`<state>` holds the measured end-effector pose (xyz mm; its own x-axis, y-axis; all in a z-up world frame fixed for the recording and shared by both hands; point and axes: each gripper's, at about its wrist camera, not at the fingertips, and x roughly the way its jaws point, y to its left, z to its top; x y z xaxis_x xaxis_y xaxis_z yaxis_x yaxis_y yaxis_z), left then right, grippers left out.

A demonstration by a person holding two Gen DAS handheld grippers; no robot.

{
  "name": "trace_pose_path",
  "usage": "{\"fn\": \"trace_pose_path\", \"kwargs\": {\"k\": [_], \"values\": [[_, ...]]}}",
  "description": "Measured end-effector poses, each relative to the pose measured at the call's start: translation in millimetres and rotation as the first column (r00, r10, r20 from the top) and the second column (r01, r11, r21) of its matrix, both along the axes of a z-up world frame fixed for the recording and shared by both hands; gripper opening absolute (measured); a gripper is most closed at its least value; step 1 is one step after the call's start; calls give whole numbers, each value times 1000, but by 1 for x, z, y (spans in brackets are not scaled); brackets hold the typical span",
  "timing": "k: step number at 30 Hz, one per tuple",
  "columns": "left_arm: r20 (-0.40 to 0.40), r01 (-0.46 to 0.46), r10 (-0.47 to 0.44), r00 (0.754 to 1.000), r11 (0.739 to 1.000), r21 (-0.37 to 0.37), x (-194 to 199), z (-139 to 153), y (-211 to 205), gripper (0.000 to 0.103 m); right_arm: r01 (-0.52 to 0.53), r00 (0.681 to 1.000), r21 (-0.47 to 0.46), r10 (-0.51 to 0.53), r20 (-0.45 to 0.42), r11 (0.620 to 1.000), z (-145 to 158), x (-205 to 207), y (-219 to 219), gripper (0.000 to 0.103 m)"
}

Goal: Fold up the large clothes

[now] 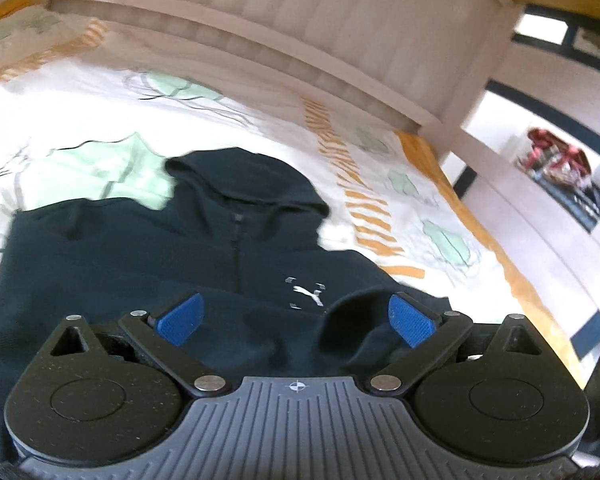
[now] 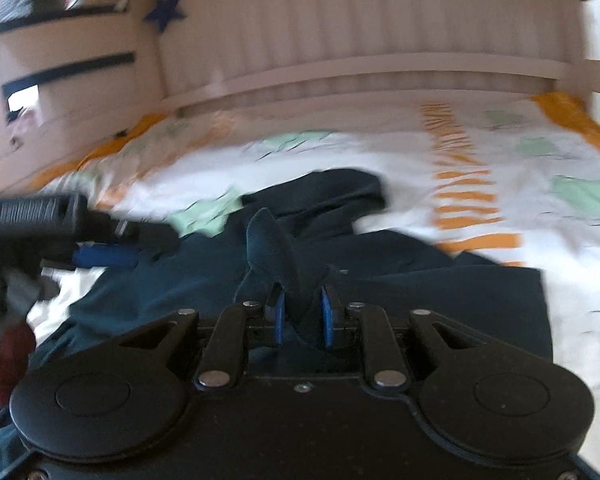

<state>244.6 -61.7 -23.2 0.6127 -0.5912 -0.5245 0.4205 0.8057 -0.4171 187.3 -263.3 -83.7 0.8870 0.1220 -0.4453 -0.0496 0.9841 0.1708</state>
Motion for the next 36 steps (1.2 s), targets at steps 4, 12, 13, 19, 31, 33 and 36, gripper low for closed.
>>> {"fn": "trace_pose_path", "kwargs": {"k": [4,12,13,19,31,33,36], "values": [[-36,-51,51,998,999,-18,6,-5,33,101,-91,996,8,91,-3,996,-8,3,44,28],[-172,-81,89,981,995,50,10,-37,61,101,-273,956,-137,252,-149,952,-37,0,99,71],[-182,-75,84,980,995,60,9,-41,61,101,-280,954,-145,258,-153,949,-36,-4,97,72],[-212,-30,46,976,997,75,2,-55,49,101,-269,960,-165,251,-120,949,-21,-19,69,82],[-186,72,-57,981,994,77,-8,-66,5,21,-80,997,-81,79,-17,993,-25,-31,14,87],[-102,79,-68,992,991,111,-15,-51,-2,12,-56,998,-60,55,-12,997,-26,-34,8,87],[16,97,-100,995,987,132,-16,-19,-7,8,-23,1000,-37,23,-4,999,-27,-34,1,87]]}}
